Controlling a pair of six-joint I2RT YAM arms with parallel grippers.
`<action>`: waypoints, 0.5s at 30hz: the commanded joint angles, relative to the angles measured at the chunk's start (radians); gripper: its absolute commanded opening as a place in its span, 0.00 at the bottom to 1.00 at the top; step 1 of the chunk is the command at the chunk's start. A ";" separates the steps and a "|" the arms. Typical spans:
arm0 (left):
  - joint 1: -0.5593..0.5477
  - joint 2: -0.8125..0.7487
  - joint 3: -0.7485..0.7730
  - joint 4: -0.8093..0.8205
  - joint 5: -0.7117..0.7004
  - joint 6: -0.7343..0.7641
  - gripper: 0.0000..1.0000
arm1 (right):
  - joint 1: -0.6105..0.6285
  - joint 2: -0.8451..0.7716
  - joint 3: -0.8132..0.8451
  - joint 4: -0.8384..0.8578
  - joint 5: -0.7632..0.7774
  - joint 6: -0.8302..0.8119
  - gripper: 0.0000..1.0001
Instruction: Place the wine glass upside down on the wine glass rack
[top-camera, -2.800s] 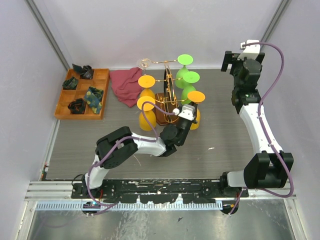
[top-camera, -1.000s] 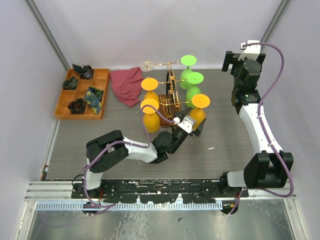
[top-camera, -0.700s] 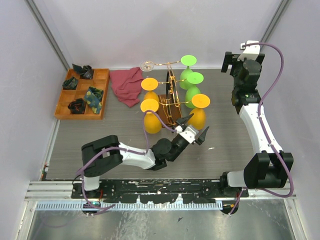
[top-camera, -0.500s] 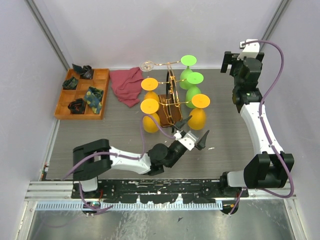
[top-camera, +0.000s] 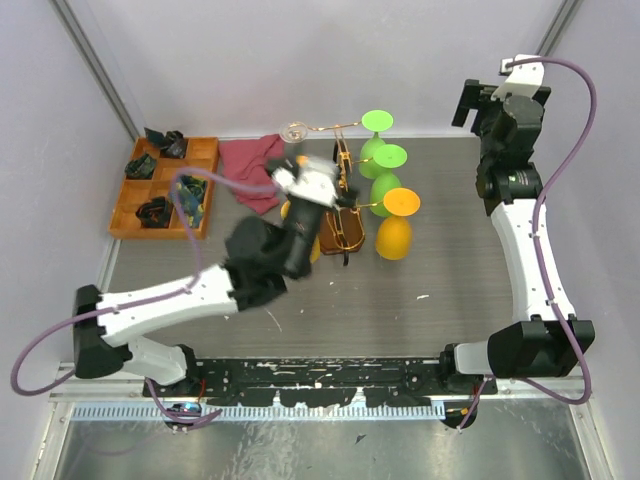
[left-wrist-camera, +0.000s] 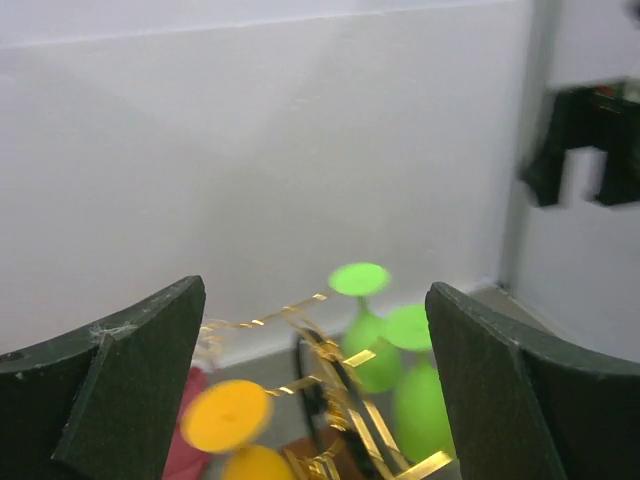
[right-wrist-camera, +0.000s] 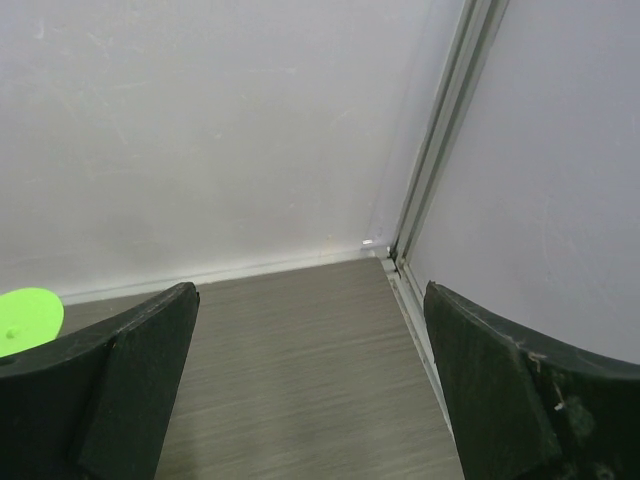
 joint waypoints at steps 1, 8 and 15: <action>0.245 -0.120 0.126 -0.508 0.038 -0.290 0.96 | -0.006 0.008 0.088 -0.058 0.065 0.044 1.00; 0.618 -0.140 0.186 -0.750 0.199 -0.445 0.99 | -0.006 0.060 0.179 -0.146 0.152 0.088 1.00; 0.759 -0.149 0.162 -0.807 0.284 -0.506 0.98 | -0.005 0.045 0.167 -0.145 0.224 0.127 1.00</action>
